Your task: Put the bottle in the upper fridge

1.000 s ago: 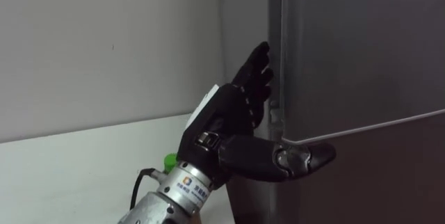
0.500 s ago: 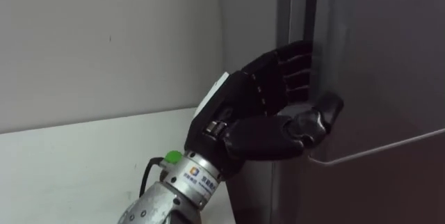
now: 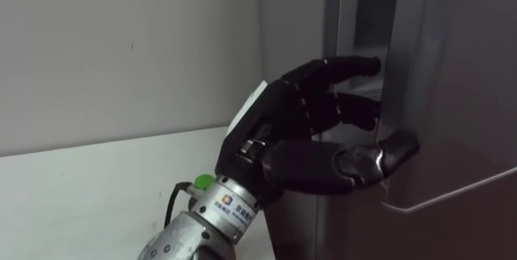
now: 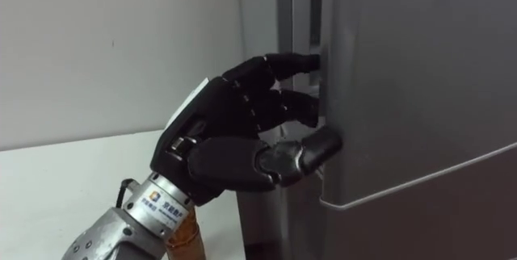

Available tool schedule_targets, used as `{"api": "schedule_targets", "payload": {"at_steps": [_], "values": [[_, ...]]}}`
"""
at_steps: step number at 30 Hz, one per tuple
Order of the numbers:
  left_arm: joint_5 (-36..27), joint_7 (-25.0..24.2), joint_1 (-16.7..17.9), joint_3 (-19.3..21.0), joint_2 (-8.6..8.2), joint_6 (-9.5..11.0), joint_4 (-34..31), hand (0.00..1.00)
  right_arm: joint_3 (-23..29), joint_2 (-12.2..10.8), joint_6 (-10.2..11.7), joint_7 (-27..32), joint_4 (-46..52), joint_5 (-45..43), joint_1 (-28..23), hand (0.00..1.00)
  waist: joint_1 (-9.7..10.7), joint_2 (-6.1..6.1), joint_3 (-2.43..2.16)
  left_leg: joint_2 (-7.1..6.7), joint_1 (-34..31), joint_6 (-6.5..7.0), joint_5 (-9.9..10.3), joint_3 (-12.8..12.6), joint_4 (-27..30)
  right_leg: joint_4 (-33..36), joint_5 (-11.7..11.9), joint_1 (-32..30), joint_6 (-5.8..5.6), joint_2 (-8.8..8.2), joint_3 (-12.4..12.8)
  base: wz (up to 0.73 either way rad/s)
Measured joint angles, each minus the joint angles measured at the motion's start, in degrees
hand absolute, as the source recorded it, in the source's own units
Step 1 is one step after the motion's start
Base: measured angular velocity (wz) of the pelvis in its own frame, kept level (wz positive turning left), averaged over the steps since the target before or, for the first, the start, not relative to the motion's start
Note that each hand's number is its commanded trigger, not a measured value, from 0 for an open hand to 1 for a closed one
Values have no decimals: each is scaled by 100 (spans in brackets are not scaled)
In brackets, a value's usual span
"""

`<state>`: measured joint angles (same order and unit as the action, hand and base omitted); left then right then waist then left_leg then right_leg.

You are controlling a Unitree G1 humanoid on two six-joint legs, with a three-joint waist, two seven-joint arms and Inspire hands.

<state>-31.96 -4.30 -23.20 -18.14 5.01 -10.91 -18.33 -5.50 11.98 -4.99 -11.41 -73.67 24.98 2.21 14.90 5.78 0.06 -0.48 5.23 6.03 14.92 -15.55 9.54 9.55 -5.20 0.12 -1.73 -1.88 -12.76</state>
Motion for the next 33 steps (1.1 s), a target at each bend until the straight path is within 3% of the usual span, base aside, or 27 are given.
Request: {"api": "schedule_targets", "payload": {"at_steps": [25, 33], "values": [[-111, -1, 0, -161, -24, 134, -2, 0, 1, 31, 9, 12, 0, 17, 31, 0, 48, 81, -6, 2, -65, 0, -1, -20, 13, 12, 1, -55, 1, -3, 13, 0], [-110, -34, 0, -281, -29, 245, -5, 0, 1, 52, 33, 9, 6, -47, 56, 0, 83, 116, 6, 11, -63, -1, -1, -163, 6, 16, 10, -72, -12, -14, 30, -1]]}}
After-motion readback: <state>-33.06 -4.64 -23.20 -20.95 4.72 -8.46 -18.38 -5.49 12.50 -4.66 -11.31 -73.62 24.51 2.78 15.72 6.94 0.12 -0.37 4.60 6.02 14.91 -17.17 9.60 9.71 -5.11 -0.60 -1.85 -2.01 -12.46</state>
